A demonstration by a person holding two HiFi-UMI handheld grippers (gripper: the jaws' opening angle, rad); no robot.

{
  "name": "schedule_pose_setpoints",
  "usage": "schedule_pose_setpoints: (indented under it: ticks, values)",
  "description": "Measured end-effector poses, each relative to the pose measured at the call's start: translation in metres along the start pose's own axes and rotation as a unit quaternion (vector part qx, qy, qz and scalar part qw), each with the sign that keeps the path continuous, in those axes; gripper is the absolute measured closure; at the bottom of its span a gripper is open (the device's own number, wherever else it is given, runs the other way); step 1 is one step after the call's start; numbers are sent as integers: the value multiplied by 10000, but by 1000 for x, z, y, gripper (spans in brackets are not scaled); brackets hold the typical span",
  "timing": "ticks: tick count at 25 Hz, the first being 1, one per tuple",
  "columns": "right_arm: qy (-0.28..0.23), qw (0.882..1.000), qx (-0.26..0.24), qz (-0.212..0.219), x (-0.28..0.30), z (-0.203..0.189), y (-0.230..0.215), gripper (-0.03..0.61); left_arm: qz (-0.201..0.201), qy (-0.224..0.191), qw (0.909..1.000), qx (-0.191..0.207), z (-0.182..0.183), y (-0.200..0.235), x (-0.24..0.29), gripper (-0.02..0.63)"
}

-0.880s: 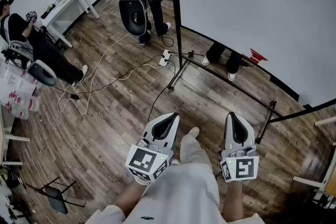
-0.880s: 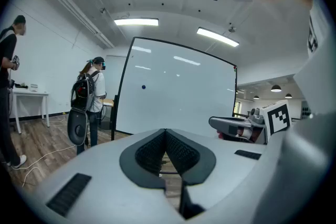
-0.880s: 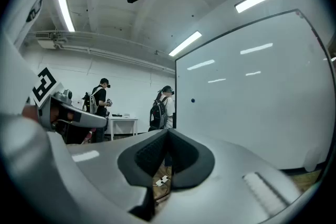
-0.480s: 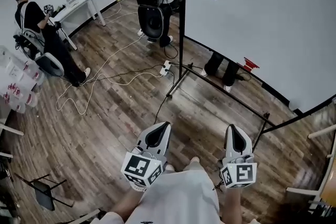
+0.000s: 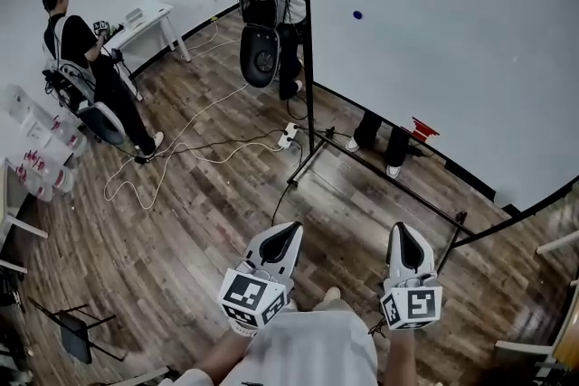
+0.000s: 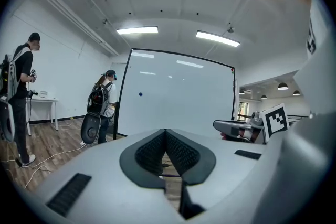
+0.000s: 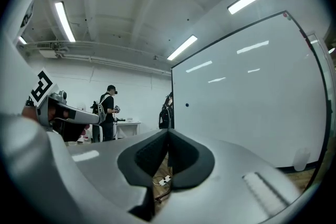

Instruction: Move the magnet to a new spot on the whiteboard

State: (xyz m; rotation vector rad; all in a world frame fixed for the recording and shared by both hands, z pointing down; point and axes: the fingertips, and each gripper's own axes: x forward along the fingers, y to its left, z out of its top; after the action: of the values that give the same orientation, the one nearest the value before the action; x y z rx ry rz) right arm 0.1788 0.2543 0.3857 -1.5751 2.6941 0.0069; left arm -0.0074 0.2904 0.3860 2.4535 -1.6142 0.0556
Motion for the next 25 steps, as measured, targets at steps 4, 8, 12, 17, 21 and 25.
schedule_pose_setpoints:
  ticks: [4, 8, 12, 17, 21, 25]
  values:
    - [-116, 9999, -38, 93, 8, 4, -17, 569, 53, 56, 9999, 78, 1, -8, 20, 607]
    - [-158, 9997, 9, 186, 13, 1, -34, 569, 98, 118, 9998, 81, -5, -19, 38, 607]
    - [-158, 9995, 161, 224, 17, -4, -46, 569, 136, 198, 9997, 75, -9, -25, 51, 607]
    - [-215, 9990, 244, 298, 33, -3, -50, 569, 161, 204, 9996, 63, -5, -18, 66, 607]
    - [-211, 9990, 180, 341, 53, -6, -52, 569, 115, 231, 9997, -41, -10, -5, 86, 607]
    - [-109, 9993, 208, 281, 85, -15, -51, 569, -11, 289, 9995, -129, -12, 20, 109, 607]
